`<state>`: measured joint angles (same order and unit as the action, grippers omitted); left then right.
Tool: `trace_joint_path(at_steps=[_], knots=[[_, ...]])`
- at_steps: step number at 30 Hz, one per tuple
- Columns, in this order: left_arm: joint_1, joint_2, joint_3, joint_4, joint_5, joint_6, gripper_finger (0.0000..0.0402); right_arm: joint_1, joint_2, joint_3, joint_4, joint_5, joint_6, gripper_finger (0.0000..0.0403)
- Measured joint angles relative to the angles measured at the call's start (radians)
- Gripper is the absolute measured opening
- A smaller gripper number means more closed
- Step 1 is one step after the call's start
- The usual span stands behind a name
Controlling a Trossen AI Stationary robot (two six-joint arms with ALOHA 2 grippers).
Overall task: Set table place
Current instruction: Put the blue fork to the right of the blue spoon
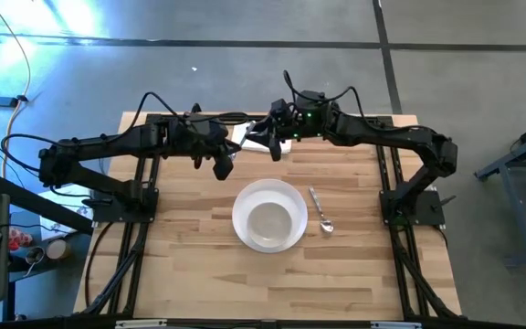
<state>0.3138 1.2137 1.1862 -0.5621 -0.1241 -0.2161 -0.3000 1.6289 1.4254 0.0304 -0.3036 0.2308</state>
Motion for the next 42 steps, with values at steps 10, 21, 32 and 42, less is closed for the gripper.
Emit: trace_joint_path(at_steps=[10,21,32,42], knots=[[0.0,0.0,0.0,0.0,0.0,0.002,0.0,0.0,0.015,0.0,0.055,0.011,0.031,0.0087],[0.0,0.0,0.0,-0.001,0.0,0.007,0.0,0.0,0.015,0.0,0.069,0.022,0.039,0.0008],[0.0,0.0,0.0,0.048,0.037,0.037,0.0095,-0.004,0.013,0.0,0.056,0.055,0.032,0.0006],[-0.004,-0.002,0.0,0.05,0.205,0.036,0.0219,-0.086,-0.012,-0.002,-0.155,0.136,-0.059,0.0005]])
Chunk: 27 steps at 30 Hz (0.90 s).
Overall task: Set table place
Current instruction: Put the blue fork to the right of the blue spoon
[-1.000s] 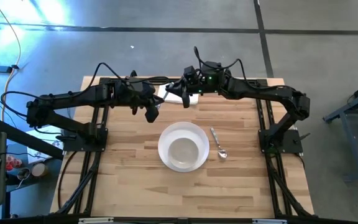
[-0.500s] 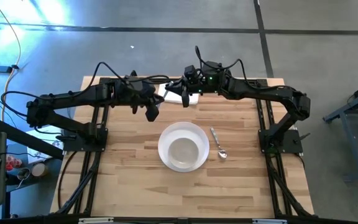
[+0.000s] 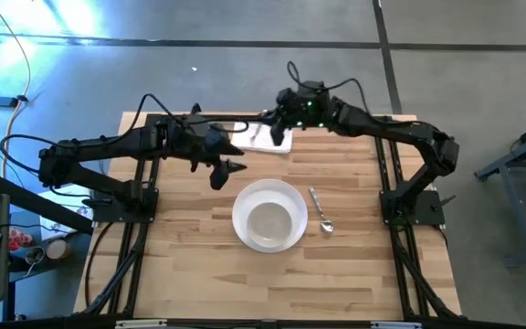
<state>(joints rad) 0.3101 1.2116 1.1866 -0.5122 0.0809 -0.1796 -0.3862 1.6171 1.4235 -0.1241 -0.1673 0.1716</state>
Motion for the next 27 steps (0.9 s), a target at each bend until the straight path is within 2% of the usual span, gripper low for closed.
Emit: trace_joint_path(at_steps=[6,10,12,18,27], knots=[[0.005,0.001,0.0,-0.009,-0.003,0.015,0.0236,-0.063,-0.084,0.001,-0.22,0.042,-0.083,0.0005],[0.002,0.001,0.0,-0.01,-0.016,0.02,0.0233,-0.081,-0.148,0.002,-0.492,0.161,-0.171,0.0005],[0.004,0.001,0.0,-0.009,-0.029,0.027,0.023,-0.07,-0.165,0.002,-0.65,0.181,-0.193,0.0005],[0.003,0.002,0.0,-0.009,-0.048,0.029,0.0221,0.037,-0.172,0.001,-1.004,0.27,-0.199,0.0005],[0.004,0.002,0.0,-0.008,-0.067,0.03,0.0222,0.233,-0.171,0.0,-1.182,0.41,-0.152,0.0005]])
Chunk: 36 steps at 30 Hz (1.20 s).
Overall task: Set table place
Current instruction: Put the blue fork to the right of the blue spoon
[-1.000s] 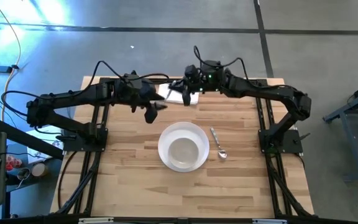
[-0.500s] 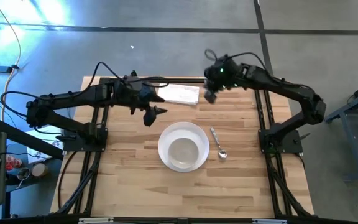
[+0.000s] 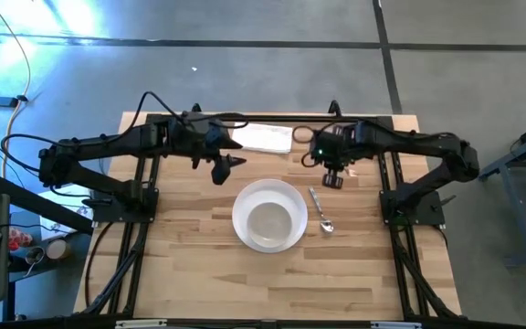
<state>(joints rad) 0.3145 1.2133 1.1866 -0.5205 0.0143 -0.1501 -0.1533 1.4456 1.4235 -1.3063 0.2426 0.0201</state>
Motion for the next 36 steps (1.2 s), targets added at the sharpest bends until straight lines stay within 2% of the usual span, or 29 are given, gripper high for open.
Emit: trace_joint_path(at_steps=[6,14,16,21,25,27,28,31,36], knots=[[0.0,0.0,0.0,0.0,0.0,0.0,0.0223,0.066,0.0,0.0,-0.015,-0.018,0.075,0.0005],[0.0,0.0,0.0,0.0,0.0,-0.003,0.0223,0.086,-0.006,0.0,-0.012,-0.08,0.454,0.0005],[0.0,0.0,0.0,0.0,0.0,-0.003,0.0223,0.101,-0.006,0.0,-0.009,-0.054,0.477,0.0005],[0.0,0.0,0.0,-0.006,0.0,0.012,0.0223,0.142,0.0,0.0,-0.014,-0.037,0.356,0.0005],[0.0,0.0,0.0,-0.006,0.0,0.006,0.0223,0.121,0.02,0.0,-0.077,-0.047,0.556,0.0005],[0.0,0.0,0.0,-0.005,0.0,0.005,0.0223,0.124,0.021,0.0,-0.06,-0.025,0.596,0.0005],[0.0,0.0,0.0,-0.005,0.0,0.005,0.0223,0.139,0.021,0.0,-0.043,-0.012,0.558,0.0005],[0.0,0.0,0.0,-0.005,0.0,0.011,0.0223,0.174,0.022,0.0,0.01,-0.006,0.308,0.0005],[0.0,0.0,0.0,-0.005,0.0,0.012,0.0223,0.171,0.05,0.0,-0.025,0.002,-0.059,0.0005]])
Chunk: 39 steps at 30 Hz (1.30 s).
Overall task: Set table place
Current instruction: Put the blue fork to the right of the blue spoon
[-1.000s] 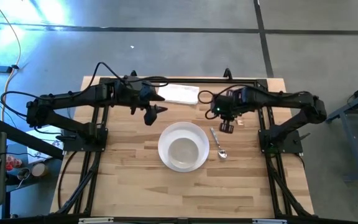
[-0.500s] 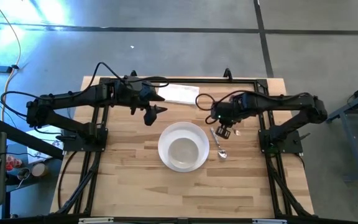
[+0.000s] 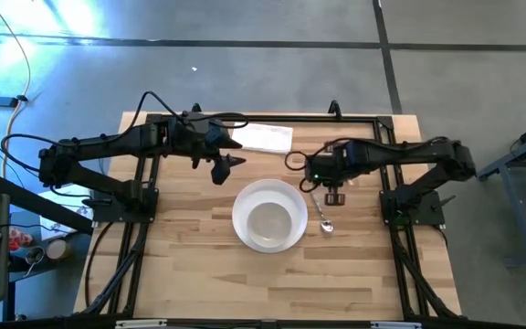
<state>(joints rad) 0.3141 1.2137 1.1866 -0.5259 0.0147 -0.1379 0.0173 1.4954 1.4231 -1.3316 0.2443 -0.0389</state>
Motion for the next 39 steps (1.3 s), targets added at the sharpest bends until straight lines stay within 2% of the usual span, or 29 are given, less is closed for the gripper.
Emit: trace_joint_path(at_steps=[5,7,10,15,21,24,26,30,34,39], knots=[[0.0,0.0,0.0,-0.002,0.0,-0.016,0.0223,0.004,0.035,0.0,-0.003,-0.001,-0.441,0.0005],[0.0,0.0,0.0,-0.002,-0.002,-0.026,0.0223,0.005,0.046,0.0,-0.005,-0.003,-0.533,0.0005],[0.0,0.0,0.0,-0.002,-0.013,-0.048,0.0223,0.004,0.062,0.0,-0.008,-0.044,-0.58,0.0005],[0.0,0.0,0.0,-0.001,-0.05,-0.102,0.0223,0.032,0.067,-0.022,-0.052,-0.051,-0.689,0.0005],[0.0,0.0,0.0,0.0,-0.068,-0.163,0.0223,0.141,0.004,-0.219,-0.073,-0.021,-0.739,0.0005],[0.0,0.004,0.0,0.002,-0.073,-0.193,0.0223,0.235,-0.029,-0.331,-0.066,0.093,-0.866,0.0005],[0.0,0.006,0.0,0.0,-0.075,-0.215,0.0223,0.282,-0.06,-0.394,-0.028,0.127,-0.906,0.0005],[0.0,0.015,0.0,0.001,-0.076,-0.25,0.0223,0.341,-0.141,-0.488,0.16,0.014,-0.86,0.0005],[0.0,0.03,0.0,0.004,-0.076,-0.264,0.0223,0.383,-0.192,-0.567,0.332,0.03,-0.947,0.0005],[0.0,0.052,-0.001,-0.002,-0.076,-0.267,0.0223,0.428,-0.19,-0.658,0.389,-0.01,-0.994,0.0005]])
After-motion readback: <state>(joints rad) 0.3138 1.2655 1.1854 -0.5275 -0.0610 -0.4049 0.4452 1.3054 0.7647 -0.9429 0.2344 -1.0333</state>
